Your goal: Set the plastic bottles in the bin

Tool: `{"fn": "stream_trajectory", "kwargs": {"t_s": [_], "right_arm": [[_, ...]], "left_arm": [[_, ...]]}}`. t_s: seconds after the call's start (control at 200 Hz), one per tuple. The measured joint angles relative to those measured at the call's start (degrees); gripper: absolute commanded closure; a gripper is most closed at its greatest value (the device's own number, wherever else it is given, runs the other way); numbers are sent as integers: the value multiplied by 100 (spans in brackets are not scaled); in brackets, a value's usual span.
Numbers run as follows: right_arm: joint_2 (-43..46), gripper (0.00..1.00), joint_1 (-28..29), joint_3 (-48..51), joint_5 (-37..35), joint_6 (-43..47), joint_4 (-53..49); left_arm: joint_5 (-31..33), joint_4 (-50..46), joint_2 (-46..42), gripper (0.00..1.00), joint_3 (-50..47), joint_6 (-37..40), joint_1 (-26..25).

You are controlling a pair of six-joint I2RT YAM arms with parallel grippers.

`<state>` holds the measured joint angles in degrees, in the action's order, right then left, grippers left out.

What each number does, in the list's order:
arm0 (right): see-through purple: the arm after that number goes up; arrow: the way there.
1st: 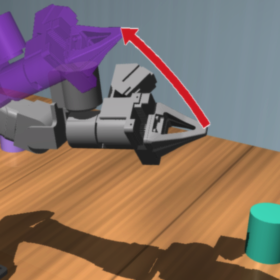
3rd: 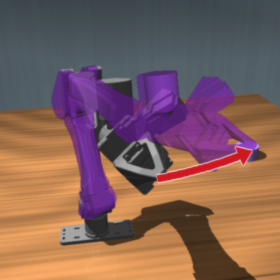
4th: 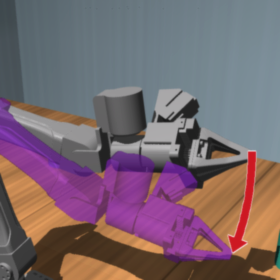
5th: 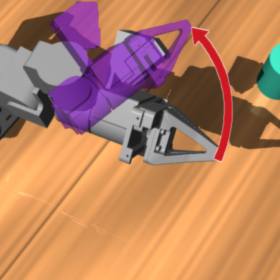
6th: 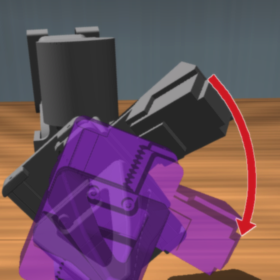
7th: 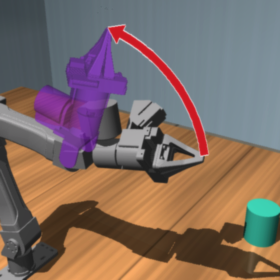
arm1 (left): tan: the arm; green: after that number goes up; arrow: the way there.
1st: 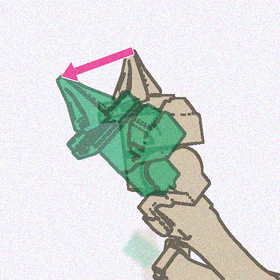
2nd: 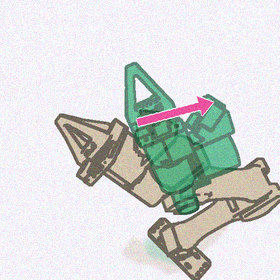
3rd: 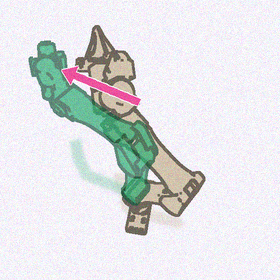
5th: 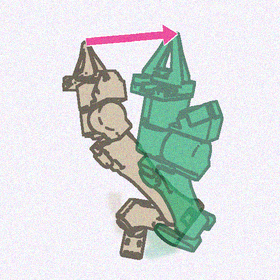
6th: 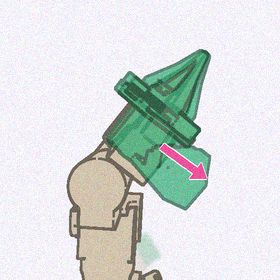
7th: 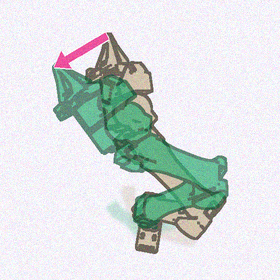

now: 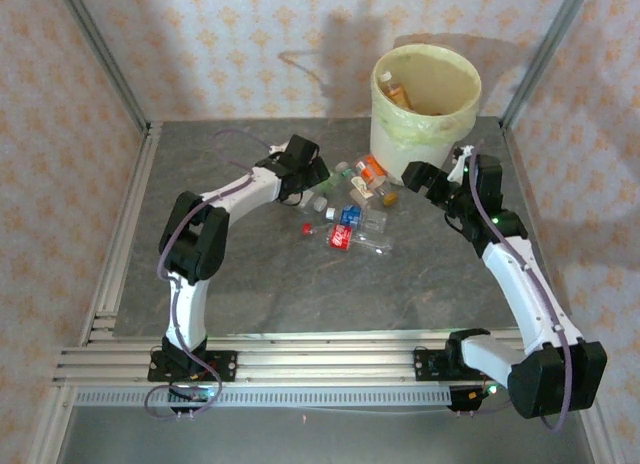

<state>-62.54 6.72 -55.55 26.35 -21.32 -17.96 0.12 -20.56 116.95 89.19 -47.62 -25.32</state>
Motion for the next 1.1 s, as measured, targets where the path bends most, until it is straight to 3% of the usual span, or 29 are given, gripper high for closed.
{"fn": "stream_trajectory", "kwargs": {"t_s": [0.4,0.656,0.816,1.101], "right_arm": [[-365,4,0,-4,72,-229,120],[-435,4,0,-4,125,-328,162],[-459,4,0,-4,177,-358,251],[-463,4,0,-4,258,-433,306]], "left_arm": [[798,-920,-1266,0,-1255,411,407],[1152,-1399,-1939,0,-1576,496,483],[1213,-1635,-1899,0,-1497,267,684],[1064,-1585,-1060,0,-612,-254,730]]}}
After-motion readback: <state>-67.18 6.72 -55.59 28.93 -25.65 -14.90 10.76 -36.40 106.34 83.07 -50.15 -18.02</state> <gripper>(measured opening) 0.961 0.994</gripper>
